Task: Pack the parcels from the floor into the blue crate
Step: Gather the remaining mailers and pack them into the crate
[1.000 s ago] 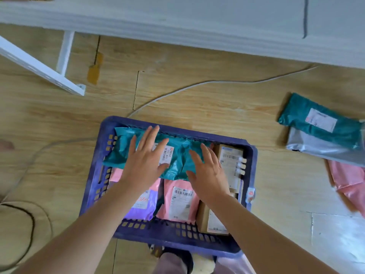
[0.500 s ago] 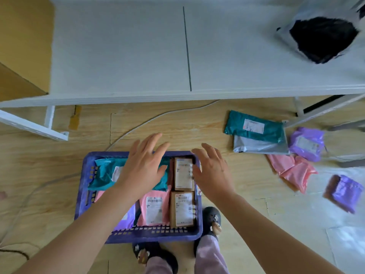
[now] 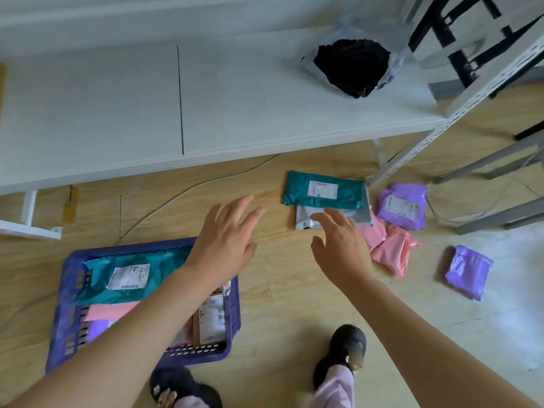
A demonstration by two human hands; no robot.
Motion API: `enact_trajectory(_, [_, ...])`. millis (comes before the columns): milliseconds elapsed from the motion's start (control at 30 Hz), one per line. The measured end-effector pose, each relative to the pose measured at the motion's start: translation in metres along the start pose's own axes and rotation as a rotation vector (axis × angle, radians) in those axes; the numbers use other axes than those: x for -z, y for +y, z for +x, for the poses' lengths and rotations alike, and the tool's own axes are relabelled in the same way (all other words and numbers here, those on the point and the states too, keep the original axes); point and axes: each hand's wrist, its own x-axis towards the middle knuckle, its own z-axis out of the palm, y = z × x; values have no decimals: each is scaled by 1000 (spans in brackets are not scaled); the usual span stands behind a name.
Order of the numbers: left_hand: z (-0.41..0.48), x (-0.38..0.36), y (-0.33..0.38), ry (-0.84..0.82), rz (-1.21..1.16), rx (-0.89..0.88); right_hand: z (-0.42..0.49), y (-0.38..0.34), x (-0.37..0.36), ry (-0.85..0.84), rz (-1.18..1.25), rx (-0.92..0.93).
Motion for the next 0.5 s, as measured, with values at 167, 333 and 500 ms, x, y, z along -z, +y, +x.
enact_trajectory(167, [39,-3,89,-96,-3,61,5,95,60,5,-7,-43])
enact_trajectory(333, [76,3,147,-109,-27,98,15,162,96,0,-5,-60])
enact_trajectory(500, [108,-3,166,-140,-14,103,36,201,106,-27,0,-103])
